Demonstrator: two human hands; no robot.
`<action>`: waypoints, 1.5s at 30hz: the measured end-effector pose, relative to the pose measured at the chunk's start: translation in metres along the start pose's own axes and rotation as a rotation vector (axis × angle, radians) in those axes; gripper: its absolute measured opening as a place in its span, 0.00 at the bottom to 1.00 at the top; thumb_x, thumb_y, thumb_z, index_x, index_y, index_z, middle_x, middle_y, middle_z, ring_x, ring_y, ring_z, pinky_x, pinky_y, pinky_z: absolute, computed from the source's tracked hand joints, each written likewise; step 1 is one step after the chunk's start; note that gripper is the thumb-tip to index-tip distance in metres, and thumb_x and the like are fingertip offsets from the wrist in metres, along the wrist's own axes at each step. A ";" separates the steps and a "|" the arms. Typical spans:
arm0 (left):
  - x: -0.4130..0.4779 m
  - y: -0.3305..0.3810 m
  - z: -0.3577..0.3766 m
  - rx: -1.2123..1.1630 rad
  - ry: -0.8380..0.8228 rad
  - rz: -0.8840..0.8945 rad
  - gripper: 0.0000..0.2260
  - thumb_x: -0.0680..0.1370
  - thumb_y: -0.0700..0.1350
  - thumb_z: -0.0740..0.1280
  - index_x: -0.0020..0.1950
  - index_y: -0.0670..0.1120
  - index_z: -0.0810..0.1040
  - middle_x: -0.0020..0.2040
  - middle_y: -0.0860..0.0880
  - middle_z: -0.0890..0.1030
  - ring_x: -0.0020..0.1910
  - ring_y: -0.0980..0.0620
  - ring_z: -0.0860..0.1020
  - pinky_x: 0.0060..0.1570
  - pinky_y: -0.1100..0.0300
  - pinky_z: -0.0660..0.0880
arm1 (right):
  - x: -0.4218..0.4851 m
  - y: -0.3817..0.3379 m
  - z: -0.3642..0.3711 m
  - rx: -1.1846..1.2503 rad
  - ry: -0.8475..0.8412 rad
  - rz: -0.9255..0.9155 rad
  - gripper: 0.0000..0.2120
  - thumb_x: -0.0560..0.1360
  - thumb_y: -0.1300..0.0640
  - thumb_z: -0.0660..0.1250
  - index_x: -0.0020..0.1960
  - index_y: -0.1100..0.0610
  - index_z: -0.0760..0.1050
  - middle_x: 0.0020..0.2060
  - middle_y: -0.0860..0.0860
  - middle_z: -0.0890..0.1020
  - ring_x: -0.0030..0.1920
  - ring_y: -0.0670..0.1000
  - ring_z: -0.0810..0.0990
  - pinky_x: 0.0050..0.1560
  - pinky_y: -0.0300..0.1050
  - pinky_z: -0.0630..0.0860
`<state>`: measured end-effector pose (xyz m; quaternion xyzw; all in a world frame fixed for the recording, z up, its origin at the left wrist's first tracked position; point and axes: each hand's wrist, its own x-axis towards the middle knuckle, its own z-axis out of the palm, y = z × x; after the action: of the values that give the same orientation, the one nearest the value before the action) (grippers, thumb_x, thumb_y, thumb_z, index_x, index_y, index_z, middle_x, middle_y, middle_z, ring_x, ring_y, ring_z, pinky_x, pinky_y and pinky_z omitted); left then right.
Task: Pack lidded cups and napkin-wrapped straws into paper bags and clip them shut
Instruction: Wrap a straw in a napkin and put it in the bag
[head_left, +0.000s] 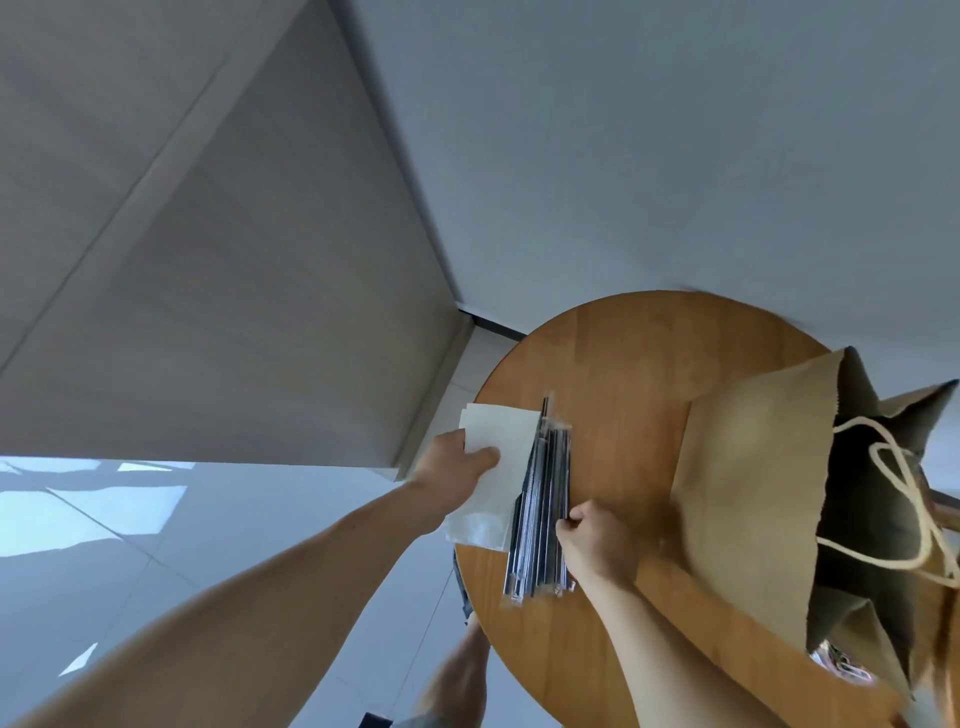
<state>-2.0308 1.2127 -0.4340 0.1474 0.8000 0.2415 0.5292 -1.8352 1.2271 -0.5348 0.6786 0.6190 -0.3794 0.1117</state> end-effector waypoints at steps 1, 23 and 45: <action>0.000 0.001 0.000 0.001 0.000 -0.001 0.01 0.79 0.47 0.68 0.47 0.53 0.77 0.43 0.54 0.82 0.41 0.55 0.80 0.33 0.64 0.72 | 0.000 -0.001 0.000 0.008 -0.009 0.008 0.09 0.75 0.51 0.68 0.53 0.53 0.80 0.42 0.46 0.84 0.41 0.49 0.82 0.40 0.41 0.76; -0.045 0.059 0.005 0.073 -0.014 0.185 0.10 0.80 0.45 0.63 0.61 0.50 0.76 0.52 0.48 0.82 0.48 0.48 0.80 0.41 0.58 0.76 | -0.060 -0.046 -0.088 0.687 -0.026 -0.298 0.07 0.76 0.49 0.70 0.41 0.51 0.80 0.30 0.47 0.82 0.30 0.45 0.78 0.33 0.37 0.74; -0.170 0.198 0.013 -0.103 -0.357 0.597 0.07 0.79 0.45 0.68 0.55 0.47 0.81 0.49 0.49 0.86 0.48 0.49 0.85 0.44 0.55 0.81 | -0.131 -0.067 -0.286 0.679 0.252 -0.541 0.17 0.71 0.48 0.76 0.57 0.50 0.78 0.50 0.43 0.83 0.51 0.43 0.82 0.51 0.45 0.81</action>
<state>-1.9549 1.2986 -0.1989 0.3879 0.6032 0.3958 0.5736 -1.7828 1.3195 -0.2311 0.5314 0.6234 -0.4909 -0.2968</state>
